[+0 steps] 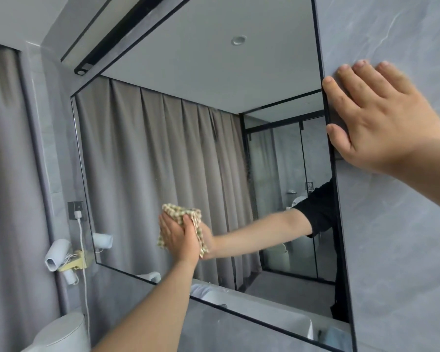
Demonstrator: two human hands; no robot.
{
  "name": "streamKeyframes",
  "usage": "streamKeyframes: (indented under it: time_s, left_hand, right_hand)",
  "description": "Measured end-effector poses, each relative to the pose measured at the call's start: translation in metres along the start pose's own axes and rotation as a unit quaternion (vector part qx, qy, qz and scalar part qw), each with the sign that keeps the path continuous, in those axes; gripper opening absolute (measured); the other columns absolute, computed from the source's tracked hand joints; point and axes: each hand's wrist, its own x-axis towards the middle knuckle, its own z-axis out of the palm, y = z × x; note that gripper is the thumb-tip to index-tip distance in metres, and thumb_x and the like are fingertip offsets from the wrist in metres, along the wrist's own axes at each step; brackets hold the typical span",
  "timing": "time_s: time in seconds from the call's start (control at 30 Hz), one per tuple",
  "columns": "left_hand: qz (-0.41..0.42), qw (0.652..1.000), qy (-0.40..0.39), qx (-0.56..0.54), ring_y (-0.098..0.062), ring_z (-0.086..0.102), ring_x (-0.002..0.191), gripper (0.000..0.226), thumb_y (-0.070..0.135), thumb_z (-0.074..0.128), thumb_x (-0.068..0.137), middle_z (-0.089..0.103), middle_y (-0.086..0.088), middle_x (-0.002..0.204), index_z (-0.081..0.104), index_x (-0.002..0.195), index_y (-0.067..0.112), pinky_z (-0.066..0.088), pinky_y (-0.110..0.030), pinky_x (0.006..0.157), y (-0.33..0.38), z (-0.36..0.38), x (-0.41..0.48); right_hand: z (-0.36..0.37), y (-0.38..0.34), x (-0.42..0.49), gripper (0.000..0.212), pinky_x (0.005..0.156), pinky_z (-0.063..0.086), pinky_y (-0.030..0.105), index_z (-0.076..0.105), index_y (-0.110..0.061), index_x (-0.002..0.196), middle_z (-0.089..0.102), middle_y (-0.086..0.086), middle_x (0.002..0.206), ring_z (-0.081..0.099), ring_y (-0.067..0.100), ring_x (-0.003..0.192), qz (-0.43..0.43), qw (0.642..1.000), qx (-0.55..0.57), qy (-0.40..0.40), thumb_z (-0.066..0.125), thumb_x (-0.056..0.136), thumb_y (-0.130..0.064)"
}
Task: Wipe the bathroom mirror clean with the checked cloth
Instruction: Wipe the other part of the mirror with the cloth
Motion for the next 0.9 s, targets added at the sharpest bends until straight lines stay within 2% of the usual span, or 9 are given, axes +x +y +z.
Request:
streamKeyframes:
  time_s: [0.13,0.3,0.43,0.6,0.67,0.77,0.83,0.9]
  left_hand:
    - [-0.053,0.999,-0.011,-0.009,-0.020,0.006,0.154,0.090,0.057,0.027,0.088,0.007,-0.010,0.167,0.005,0.159,0.006,0.000,-0.032,0.124,-0.018,0.006,-0.033]
    - [-0.068,0.998,-0.001,-0.003,-0.024,0.006,0.154,0.082,0.052,0.031,0.097,0.006,-0.013,0.167,0.006,0.158,0.002,0.001,-0.035,0.124,0.007,0.004,-0.009]
    - [-0.008,1.000,0.015,0.005,-0.025,0.008,0.154,0.074,0.039,0.043,0.104,0.010,-0.015,0.166,0.011,0.158,0.001,0.002,-0.032,0.123,0.070,0.003,0.059]
    - [0.123,0.989,-0.049,0.058,-0.020,-0.001,0.155,0.079,0.047,0.040,0.102,-0.001,-0.009,0.168,0.003,0.159,0.008,-0.003,-0.034,0.125,0.170,-0.005,0.122]
    - [0.146,0.986,-0.056,0.059,-0.021,0.005,0.154,0.081,0.051,0.040,0.101,0.001,-0.006,0.168,0.003,0.159,0.010,0.003,-0.038,0.126,0.191,-0.001,0.118]
    - [0.160,0.987,-0.019,0.010,-0.025,0.034,0.143,0.080,0.050,0.047,0.096,0.022,-0.005,0.159,0.014,0.158,0.012,0.027,-0.041,0.119,0.168,0.003,0.088]
    - [0.149,0.989,0.003,-0.003,-0.026,0.035,0.141,0.075,0.046,0.048,0.096,0.027,-0.005,0.156,0.020,0.157,0.013,0.029,-0.042,0.117,0.126,0.008,0.063]
    - [0.104,0.994,0.018,0.004,-0.029,0.030,0.145,0.072,0.042,0.048,0.098,0.026,-0.007,0.159,0.020,0.158,0.013,0.025,-0.045,0.119,0.083,0.011,0.043]
  right_hand:
    - [0.000,0.000,0.000,0.071,0.120,0.015,0.053,0.029,-0.003,0.153,0.035,0.028,0.152,0.031,0.045,0.141,-0.003,1.000,0.000,0.000,0.028,0.096,-0.045]
    - [-0.001,-0.001,0.000,0.071,0.120,0.014,0.053,0.029,-0.002,0.152,0.035,0.029,0.152,0.030,0.046,0.141,-0.003,1.000,0.006,0.001,0.031,0.095,-0.044]
    - [-0.002,0.000,0.000,0.072,0.120,0.013,0.053,0.030,-0.002,0.152,0.035,0.029,0.152,0.030,0.046,0.141,-0.004,1.000,0.009,-0.003,0.031,0.094,-0.044]
    - [-0.004,-0.002,0.001,0.071,0.120,0.015,0.054,0.030,-0.001,0.151,0.035,0.030,0.151,0.030,0.046,0.141,-0.004,1.000,0.012,0.001,0.030,0.094,-0.043]
    - [-0.006,-0.002,0.001,0.072,0.120,0.014,0.054,0.030,0.000,0.151,0.035,0.030,0.151,0.030,0.046,0.141,-0.002,1.000,0.013,-0.005,0.030,0.093,-0.043]
    - [-0.007,-0.003,-0.001,0.072,0.119,0.014,0.054,0.031,0.001,0.150,0.034,0.032,0.150,0.031,0.047,0.140,-0.005,1.000,0.007,-0.007,0.032,0.093,-0.042]
    - [-0.008,-0.003,-0.003,0.071,0.119,0.015,0.056,0.032,0.002,0.149,0.033,0.033,0.150,0.033,0.048,0.138,-0.015,1.000,0.001,-0.011,0.031,0.094,-0.043]
    - [-0.008,-0.005,-0.006,0.071,0.119,0.015,0.058,0.030,0.004,0.149,0.034,0.031,0.150,0.034,0.047,0.138,-0.029,0.999,-0.004,-0.024,0.028,0.095,-0.043]
